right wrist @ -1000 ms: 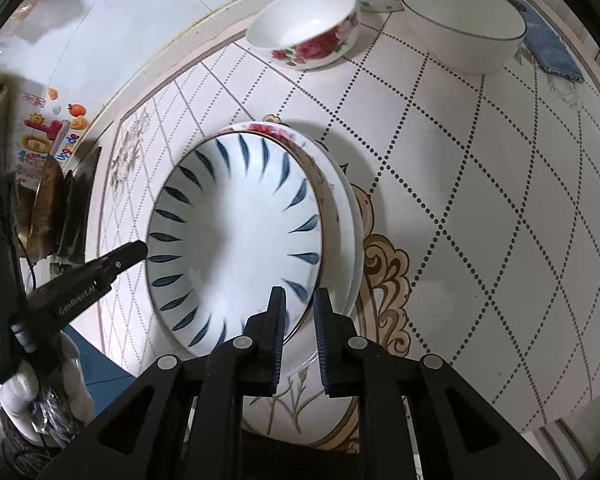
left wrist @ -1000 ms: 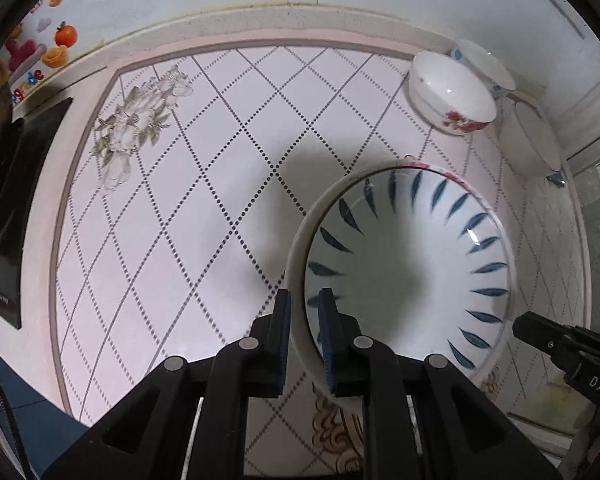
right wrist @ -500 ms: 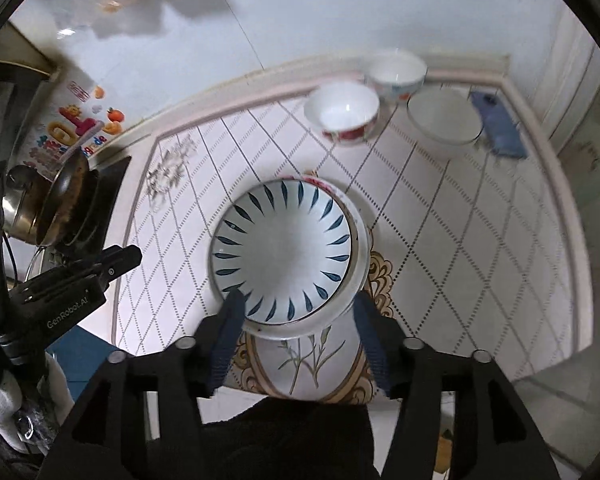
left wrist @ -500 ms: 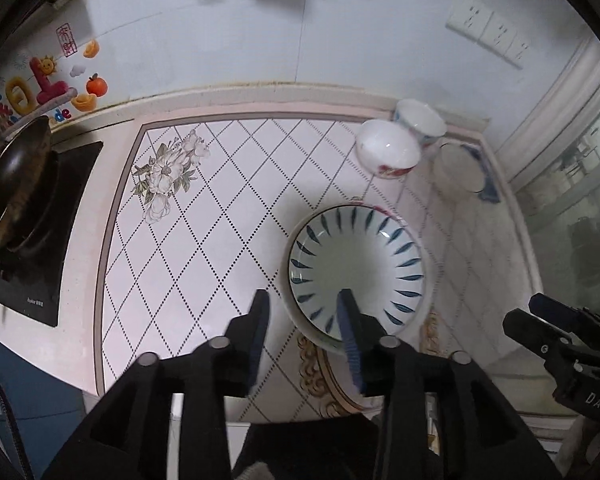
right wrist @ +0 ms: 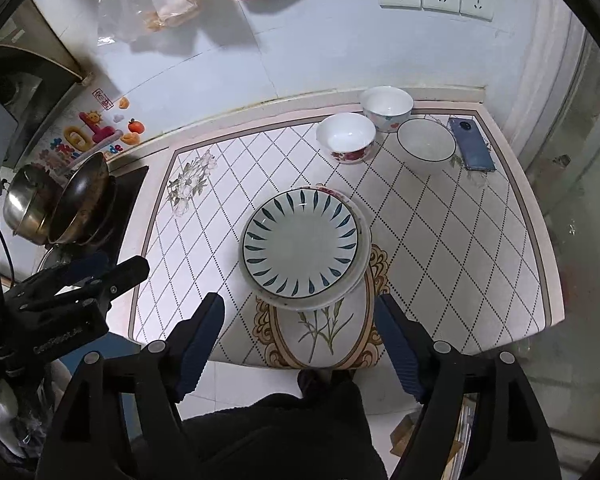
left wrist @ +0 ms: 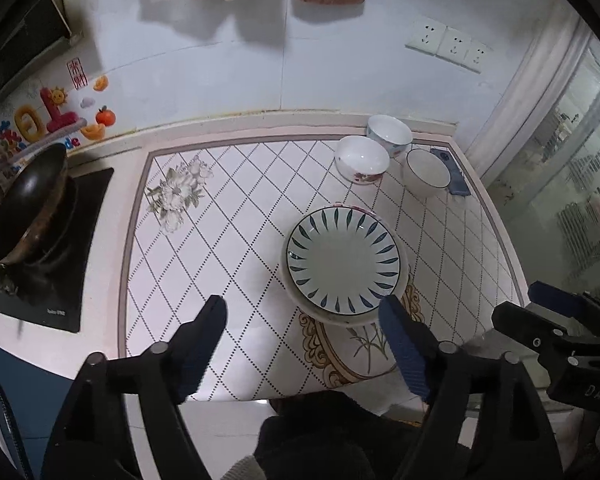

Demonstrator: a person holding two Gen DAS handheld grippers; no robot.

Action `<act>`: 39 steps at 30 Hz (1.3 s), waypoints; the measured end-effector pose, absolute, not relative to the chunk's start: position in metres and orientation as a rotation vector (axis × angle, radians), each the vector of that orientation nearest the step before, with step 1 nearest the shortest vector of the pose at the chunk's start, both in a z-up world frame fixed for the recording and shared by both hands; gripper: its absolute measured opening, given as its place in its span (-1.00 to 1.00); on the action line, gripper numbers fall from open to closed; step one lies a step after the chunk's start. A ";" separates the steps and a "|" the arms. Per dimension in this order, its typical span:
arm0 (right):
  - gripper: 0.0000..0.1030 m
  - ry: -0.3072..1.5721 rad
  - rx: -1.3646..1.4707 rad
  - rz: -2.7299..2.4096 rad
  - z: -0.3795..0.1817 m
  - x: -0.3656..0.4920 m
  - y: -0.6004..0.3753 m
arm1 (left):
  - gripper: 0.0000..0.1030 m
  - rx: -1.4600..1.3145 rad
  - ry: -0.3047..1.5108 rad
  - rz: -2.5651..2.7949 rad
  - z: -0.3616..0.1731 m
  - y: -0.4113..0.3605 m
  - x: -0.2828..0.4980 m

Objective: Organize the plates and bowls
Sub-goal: 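Open both grippers and lift them away from the plate stack, then move both grippers to the plain white bowl and grasp its rim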

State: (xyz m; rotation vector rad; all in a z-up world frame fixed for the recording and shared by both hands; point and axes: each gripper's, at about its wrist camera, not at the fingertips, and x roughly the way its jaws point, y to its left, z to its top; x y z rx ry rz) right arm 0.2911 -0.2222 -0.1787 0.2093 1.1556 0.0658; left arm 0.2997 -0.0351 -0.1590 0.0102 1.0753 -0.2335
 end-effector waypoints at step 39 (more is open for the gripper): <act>0.04 1.351 0.601 0.203 -0.391 0.646 -0.394 | 0.14 -0.149 1.455 -0.158 -0.359 -0.165 0.635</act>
